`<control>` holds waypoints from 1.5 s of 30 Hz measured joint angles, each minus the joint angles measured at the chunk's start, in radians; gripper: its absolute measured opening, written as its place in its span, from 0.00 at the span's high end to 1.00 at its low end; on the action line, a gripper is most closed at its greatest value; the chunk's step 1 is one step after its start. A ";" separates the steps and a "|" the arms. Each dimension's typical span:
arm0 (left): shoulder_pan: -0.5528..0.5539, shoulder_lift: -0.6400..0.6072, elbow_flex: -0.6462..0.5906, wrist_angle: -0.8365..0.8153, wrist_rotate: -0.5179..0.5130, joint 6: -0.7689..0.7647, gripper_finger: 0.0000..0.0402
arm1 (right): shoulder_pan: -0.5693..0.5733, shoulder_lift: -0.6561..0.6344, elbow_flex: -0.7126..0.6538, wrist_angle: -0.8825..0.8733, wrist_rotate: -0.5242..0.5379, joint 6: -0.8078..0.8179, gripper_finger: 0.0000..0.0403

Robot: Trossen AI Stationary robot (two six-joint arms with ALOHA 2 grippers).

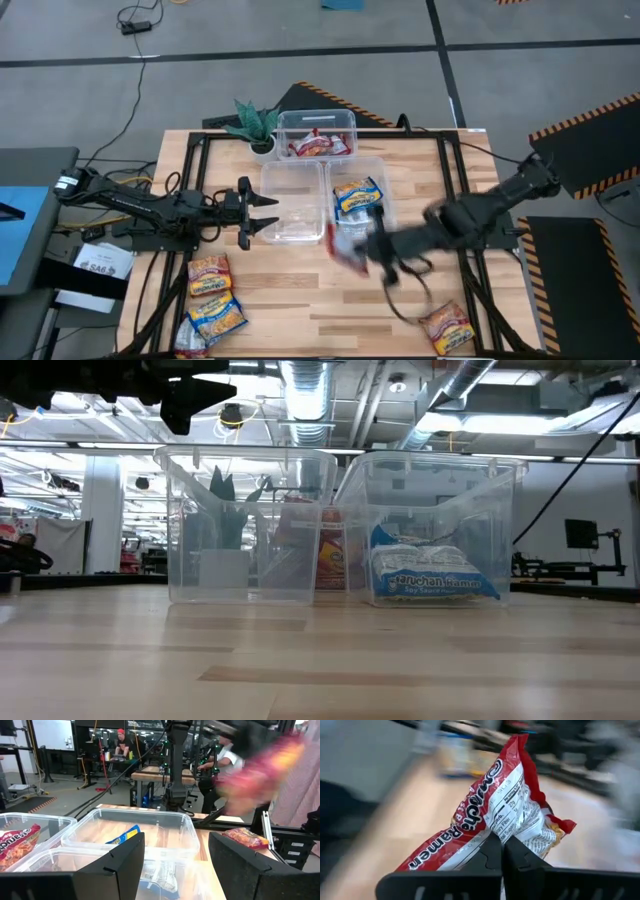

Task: Sort Maruchan noodles
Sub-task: Put the red noodle pack into the top transparent bin, then put the red noodle pack into the bottom left transparent bin

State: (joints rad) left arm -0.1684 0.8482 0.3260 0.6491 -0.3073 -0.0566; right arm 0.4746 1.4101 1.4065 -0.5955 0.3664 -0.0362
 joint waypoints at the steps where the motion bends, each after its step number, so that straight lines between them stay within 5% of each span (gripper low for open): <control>1: 0.000 0.000 0.000 0.000 0.000 0.000 0.48 | -0.043 0.000 0.001 0.000 0.040 -0.037 0.98; 5: 0.000 0.000 0.000 -0.002 0.000 0.010 0.48 | -0.243 0.000 0.002 0.008 0.161 -0.119 0.98; 11: 0.000 0.000 0.000 -0.003 -0.021 0.011 0.48 | -0.571 0.030 0.002 0.107 0.153 -0.133 0.98; 20: 0.000 0.000 0.000 -0.003 -0.021 0.011 0.48 | -0.898 0.182 0.004 0.364 -0.179 0.001 0.98; 33: 0.000 0.000 0.000 -0.003 -0.021 0.011 0.48 | -0.985 0.313 0.002 0.358 -0.209 0.120 0.95; 45: 0.000 0.000 0.000 -0.003 -0.021 0.011 0.48 | -0.973 0.235 0.003 0.281 -0.180 0.137 0.69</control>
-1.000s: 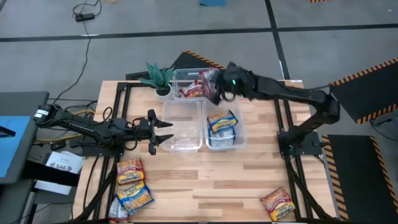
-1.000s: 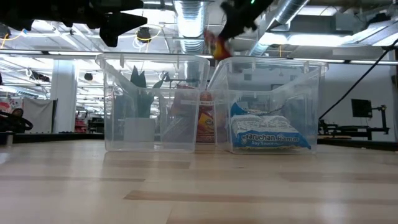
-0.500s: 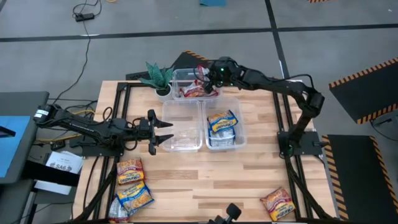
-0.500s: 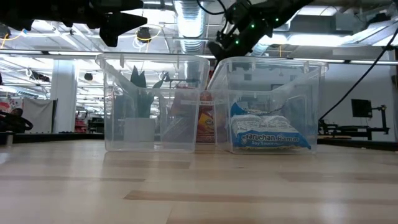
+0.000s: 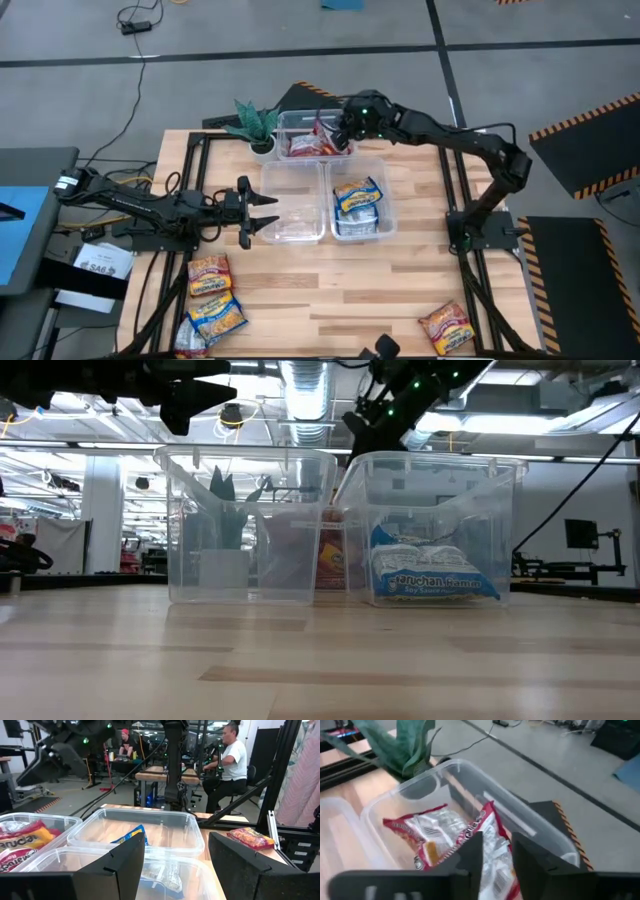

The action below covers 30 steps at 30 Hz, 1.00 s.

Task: Sort Maruchan noodles
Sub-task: Put the red noodle pack into the bottom left transparent bin

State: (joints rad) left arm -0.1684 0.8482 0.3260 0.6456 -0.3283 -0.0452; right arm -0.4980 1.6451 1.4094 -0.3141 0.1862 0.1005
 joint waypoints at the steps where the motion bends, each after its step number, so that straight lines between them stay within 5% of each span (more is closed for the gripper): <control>1: 0.000 0.000 0.000 0.000 0.000 0.000 0.48 | 0.000 -0.012 0.000 -0.009 0.003 -0.002 0.66; 9: 0.000 0.000 0.000 -0.009 0.000 0.000 0.48 | 0.024 -0.170 0.001 -0.263 -0.001 -0.042 0.43; 18: 0.000 0.000 0.000 -0.009 0.000 -0.002 0.48 | 0.175 -0.409 -0.147 -0.620 -0.001 0.039 0.41; 24: 0.000 0.000 0.000 -0.020 0.001 -0.027 0.48 | 0.365 -0.627 -0.422 -0.493 0.006 0.143 0.41; 30: 0.000 0.000 0.000 -0.027 0.000 -0.015 0.48 | 0.556 -0.789 -0.701 -0.026 0.042 0.148 0.41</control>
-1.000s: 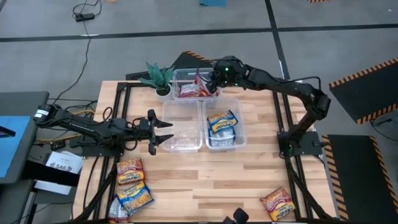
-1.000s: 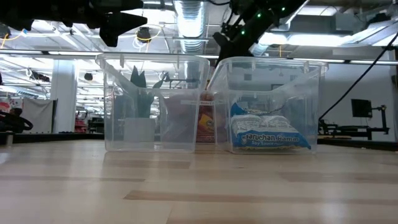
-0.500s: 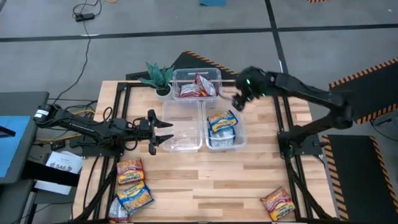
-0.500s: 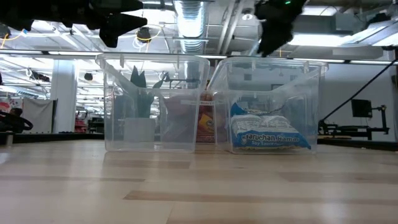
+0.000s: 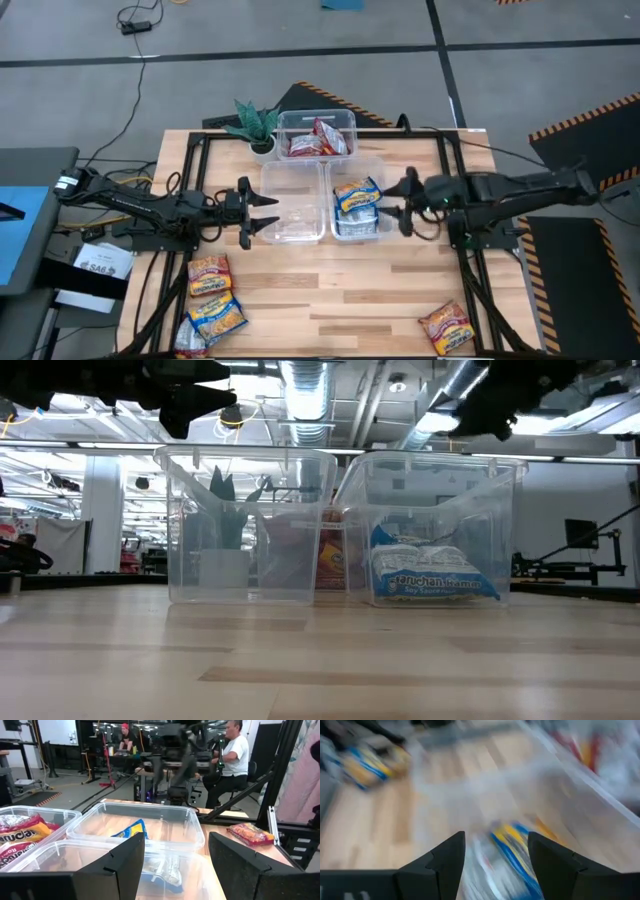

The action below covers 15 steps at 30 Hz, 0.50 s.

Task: Sort Maruchan noodles
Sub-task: Put the red noodle pack into the bottom left transparent bin

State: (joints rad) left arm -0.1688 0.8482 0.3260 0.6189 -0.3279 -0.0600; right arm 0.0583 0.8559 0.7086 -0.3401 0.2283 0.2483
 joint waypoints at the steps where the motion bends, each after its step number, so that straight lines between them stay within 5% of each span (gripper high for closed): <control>1: 0.000 0.000 0.000 0.000 0.000 0.007 0.48 | 0.026 -0.013 -0.042 0.101 0.006 -0.022 0.41; 8: 0.000 0.000 0.000 -0.001 0.000 0.011 0.48 | 0.111 -0.010 -0.209 0.648 0.012 -0.226 0.41; 15: 0.000 0.000 0.000 -0.001 0.000 0.030 0.48 | 0.110 0.015 -0.225 0.733 0.025 -0.273 0.41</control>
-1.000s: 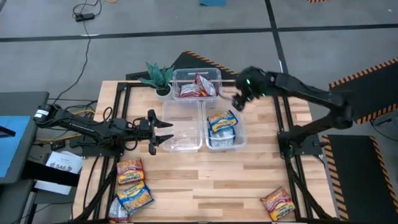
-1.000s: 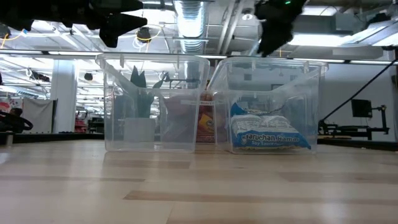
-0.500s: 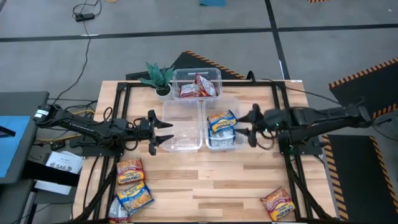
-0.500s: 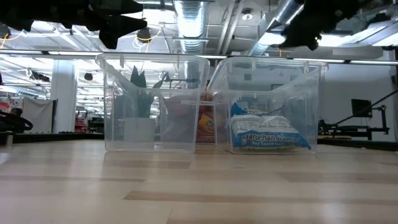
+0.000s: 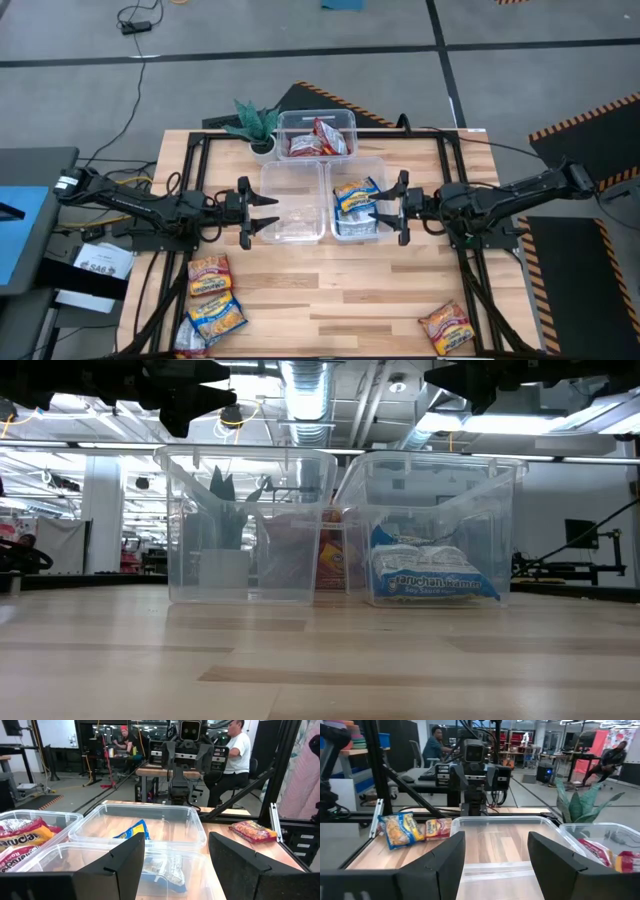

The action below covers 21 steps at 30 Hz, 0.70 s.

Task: Sort Maruchan noodles
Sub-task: Put the red noodle pack into the bottom left transparent bin

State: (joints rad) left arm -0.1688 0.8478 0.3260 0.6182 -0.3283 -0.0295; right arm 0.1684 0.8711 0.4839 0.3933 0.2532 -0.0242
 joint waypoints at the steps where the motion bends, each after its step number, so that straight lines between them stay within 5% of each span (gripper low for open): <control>1: 0.000 0.000 0.000 0.000 0.000 0.003 0.48 | 0.000 0.000 0.000 0.001 0.009 0.000 0.41; 12: 0.000 0.000 0.000 -0.002 0.000 -0.018 0.48 | 0.000 0.000 0.000 -0.004 0.015 -0.001 0.41; 18: -0.020 0.002 0.032 -0.046 0.278 -0.125 0.48 | 0.000 0.000 0.000 -0.030 0.015 -0.002 0.41; 21: -0.083 0.003 0.131 -0.347 0.304 -0.183 0.48 | 0.000 0.000 0.000 -0.033 0.015 -0.003 0.41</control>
State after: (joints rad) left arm -0.2520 0.8507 0.4571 0.2711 -0.0240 -0.2128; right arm 0.1680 0.8711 0.4839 0.3599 0.2680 -0.0273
